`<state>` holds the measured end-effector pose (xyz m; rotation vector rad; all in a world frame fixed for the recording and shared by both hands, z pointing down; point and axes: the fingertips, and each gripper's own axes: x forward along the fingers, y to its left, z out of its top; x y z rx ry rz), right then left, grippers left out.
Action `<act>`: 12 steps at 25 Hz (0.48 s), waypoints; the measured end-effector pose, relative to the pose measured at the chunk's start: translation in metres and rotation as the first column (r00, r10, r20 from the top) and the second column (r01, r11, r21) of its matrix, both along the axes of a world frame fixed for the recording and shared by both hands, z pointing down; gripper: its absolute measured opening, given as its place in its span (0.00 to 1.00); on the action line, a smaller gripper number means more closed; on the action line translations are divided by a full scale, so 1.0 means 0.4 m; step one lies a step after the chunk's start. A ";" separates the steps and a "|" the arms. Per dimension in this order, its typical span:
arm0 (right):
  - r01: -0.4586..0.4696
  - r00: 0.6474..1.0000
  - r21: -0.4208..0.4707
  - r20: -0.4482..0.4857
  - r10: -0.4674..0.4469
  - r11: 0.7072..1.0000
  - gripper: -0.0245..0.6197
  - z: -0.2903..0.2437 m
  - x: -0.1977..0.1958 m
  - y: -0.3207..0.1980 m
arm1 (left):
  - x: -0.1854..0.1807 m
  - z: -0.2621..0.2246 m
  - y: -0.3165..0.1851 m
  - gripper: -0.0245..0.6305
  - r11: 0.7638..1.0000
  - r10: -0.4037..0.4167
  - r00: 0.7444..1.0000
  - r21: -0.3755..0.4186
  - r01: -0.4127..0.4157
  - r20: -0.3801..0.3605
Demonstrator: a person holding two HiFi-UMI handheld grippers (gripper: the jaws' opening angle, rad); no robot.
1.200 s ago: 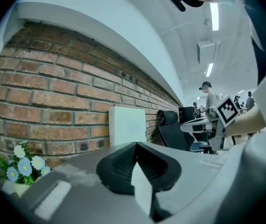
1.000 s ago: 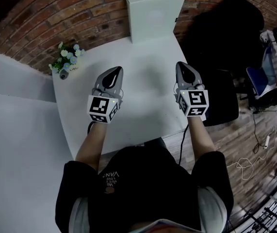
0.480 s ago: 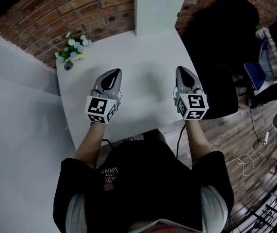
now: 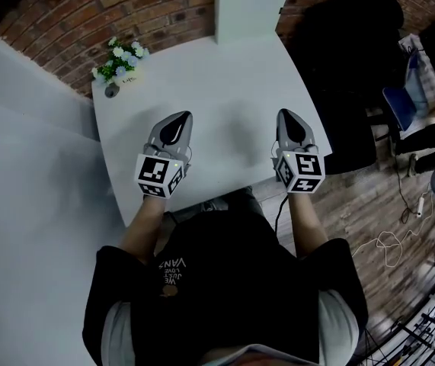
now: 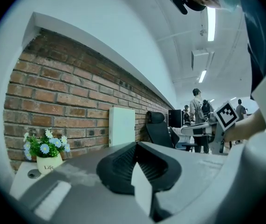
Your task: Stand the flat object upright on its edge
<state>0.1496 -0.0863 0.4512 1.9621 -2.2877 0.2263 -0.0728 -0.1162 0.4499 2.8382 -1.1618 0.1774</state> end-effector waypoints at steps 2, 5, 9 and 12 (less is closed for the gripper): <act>-0.010 1.000 0.004 0.005 0.010 1.000 0.04 -0.001 -0.006 0.027 | -0.013 0.006 0.018 0.04 1.000 0.000 1.000 -0.007 0.000 -0.007; -0.029 1.000 0.008 0.012 0.028 1.000 0.04 -0.003 -0.009 0.063 | -0.030 0.014 0.042 0.04 1.000 -0.002 1.000 -0.016 0.002 -0.011; -0.037 0.999 0.002 0.026 0.037 0.999 0.04 0.004 -0.023 0.107 | -0.049 0.021 0.081 0.04 1.000 0.004 1.000 -0.029 -0.004 -0.011; -0.042 0.998 -0.007 0.042 0.042 0.999 0.04 0.011 -0.033 0.134 | -0.061 0.021 0.106 0.04 0.999 0.005 1.000 -0.039 -0.005 -0.022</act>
